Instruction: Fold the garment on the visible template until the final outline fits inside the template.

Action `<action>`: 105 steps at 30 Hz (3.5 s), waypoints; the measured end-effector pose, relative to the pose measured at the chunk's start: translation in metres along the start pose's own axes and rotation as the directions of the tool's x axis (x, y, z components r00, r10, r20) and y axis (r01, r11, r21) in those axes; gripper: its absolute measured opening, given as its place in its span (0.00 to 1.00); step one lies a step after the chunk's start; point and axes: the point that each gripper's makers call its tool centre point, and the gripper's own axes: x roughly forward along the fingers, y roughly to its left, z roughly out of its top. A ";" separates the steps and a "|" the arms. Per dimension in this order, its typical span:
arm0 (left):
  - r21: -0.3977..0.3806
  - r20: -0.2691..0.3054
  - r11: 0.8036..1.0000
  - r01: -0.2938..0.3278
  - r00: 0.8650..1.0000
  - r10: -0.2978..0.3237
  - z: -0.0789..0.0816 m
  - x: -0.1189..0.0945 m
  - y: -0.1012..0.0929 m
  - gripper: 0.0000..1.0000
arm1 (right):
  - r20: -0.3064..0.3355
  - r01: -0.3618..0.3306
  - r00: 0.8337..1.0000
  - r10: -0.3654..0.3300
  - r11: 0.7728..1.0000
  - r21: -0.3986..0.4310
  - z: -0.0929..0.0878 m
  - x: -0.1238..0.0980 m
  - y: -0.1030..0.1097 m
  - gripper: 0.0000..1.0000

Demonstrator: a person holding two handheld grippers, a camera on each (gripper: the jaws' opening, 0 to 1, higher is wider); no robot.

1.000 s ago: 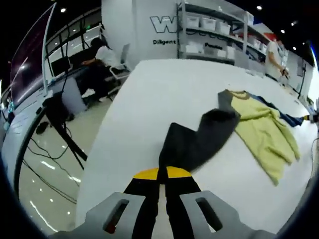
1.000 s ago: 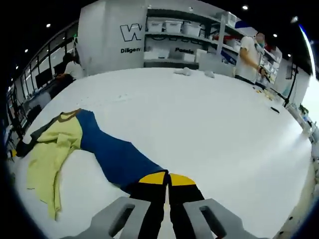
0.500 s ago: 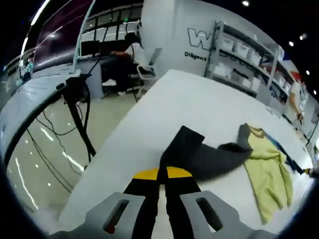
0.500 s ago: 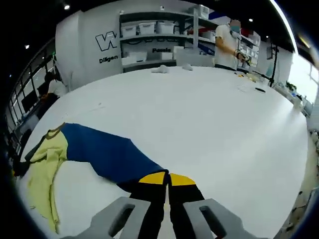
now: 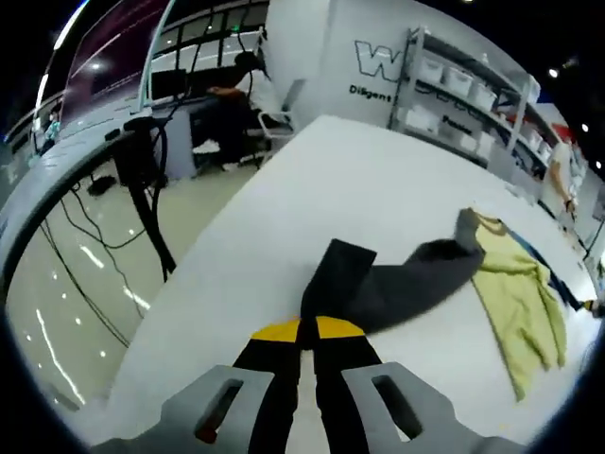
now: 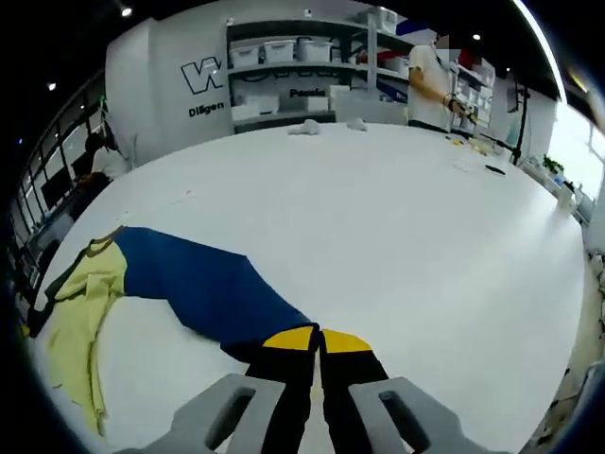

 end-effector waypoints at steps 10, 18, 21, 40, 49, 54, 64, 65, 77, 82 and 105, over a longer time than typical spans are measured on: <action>0.183 0.014 0.980 0.080 0.996 -0.084 0.008 -0.010 -0.036 0.43 | 0.050 -0.133 0.989 0.136 0.990 -0.054 0.007 -0.018 0.048 0.36; 0.221 0.013 0.956 0.190 0.980 -0.198 0.004 -0.022 -0.070 0.73 | 0.065 -0.251 0.965 0.256 0.965 -0.075 0.000 -0.037 0.095 0.60; 0.238 0.007 0.944 0.229 0.971 -0.238 0.002 -0.029 -0.084 0.79 | 0.060 -0.296 0.951 0.303 0.949 -0.106 -0.005 -0.044 0.112 0.66; 0.261 -0.089 0.859 0.440 0.897 -0.433 -0.033 -0.055 -0.175 0.75 | -0.087 -0.533 0.840 0.536 0.785 -0.315 -0.059 -0.080 0.212 0.48; 0.217 -0.145 0.854 0.473 0.881 -0.451 -0.059 -0.055 -0.199 0.59 | -0.191 -0.589 0.800 0.568 0.683 -0.432 -0.090 -0.082 0.236 0.31; 0.246 -0.208 0.838 0.487 0.871 -0.445 -0.074 -0.053 -0.209 0.48 | -0.233 -0.605 0.788 0.570 0.648 -0.463 -0.106 -0.082 0.243 0.17; 0.272 -0.246 0.828 0.490 0.867 -0.433 -0.090 -0.049 -0.220 0.33 | -0.250 -0.624 0.773 0.583 0.627 -0.467 -0.112 -0.099 0.250 0.10; 0.269 -0.252 0.830 0.488 0.868 -0.428 -0.091 -0.049 -0.220 0.32 | -0.255 -0.630 0.769 0.586 0.625 -0.462 -0.114 -0.101 0.251 0.10; 0.278 -0.260 0.828 0.487 0.868 -0.424 -0.097 -0.051 -0.232 0.21 | -0.309 -0.626 0.780 0.545 0.656 -0.422 -0.136 -0.098 0.252 0.12; 0.326 -0.240 0.834 0.445 0.892 -0.382 -0.095 -0.046 -0.228 0.11 | -0.307 -0.616 0.788 0.534 0.663 -0.425 -0.137 -0.096 0.253 0.08; 0.304 -0.267 0.830 0.468 0.878 -0.397 -0.089 -0.059 -0.218 0.00 | -0.246 -0.565 0.823 0.512 0.687 -0.457 -0.108 -0.104 0.233 0.00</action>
